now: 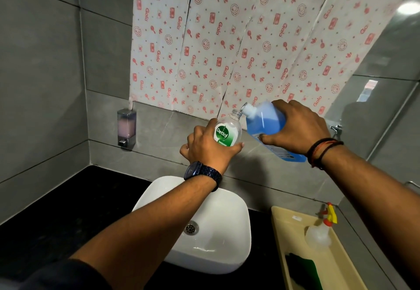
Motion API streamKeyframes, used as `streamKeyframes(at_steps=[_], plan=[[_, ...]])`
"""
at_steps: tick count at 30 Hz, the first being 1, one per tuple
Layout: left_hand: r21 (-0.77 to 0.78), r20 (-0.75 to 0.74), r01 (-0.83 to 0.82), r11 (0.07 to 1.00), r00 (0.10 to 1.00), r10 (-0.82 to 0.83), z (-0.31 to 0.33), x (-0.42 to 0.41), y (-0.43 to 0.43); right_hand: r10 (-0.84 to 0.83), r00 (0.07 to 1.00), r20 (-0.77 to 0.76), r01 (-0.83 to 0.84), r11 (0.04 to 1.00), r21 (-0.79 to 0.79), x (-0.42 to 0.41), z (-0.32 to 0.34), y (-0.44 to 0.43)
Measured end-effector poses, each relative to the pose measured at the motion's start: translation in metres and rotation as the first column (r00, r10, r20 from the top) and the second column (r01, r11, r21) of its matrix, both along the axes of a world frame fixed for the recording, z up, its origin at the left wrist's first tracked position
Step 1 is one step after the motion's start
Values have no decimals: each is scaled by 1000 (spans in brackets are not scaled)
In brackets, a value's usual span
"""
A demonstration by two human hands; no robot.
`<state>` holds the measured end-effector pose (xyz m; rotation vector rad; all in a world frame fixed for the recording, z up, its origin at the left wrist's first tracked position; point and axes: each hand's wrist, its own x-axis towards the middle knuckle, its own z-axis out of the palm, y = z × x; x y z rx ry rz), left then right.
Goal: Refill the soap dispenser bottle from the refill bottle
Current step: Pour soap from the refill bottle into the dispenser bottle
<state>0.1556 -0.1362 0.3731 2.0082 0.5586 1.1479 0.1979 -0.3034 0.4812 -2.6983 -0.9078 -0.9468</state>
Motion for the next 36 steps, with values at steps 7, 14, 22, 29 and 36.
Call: streamKeyframes(at_steps=[7, 14, 22, 29, 36], plan=[[1, -8, 1, 1000, 1000, -1, 0, 0, 0, 1, 999, 49, 1, 999, -42, -1, 4, 0], [3, -16, -2, 1000, 1000, 2, 2, -1, -1, 3, 999, 45, 0, 998, -64, -4, 8, 0], [-8, -8, -5, 1000, 1000, 5, 3, -3, -2, 9, 999, 40, -6, 997, -72, -7, 12, 1], [-17, -5, 3, 1000, 1000, -3, 5, -7, -1, 6, 999, 39, -3, 997, -76, -9, 13, 2], [-24, -4, 2, 1000, 1000, -2, 3, -8, -1, 4, 999, 41, 0, 996, -88, -11, 14, 5]])
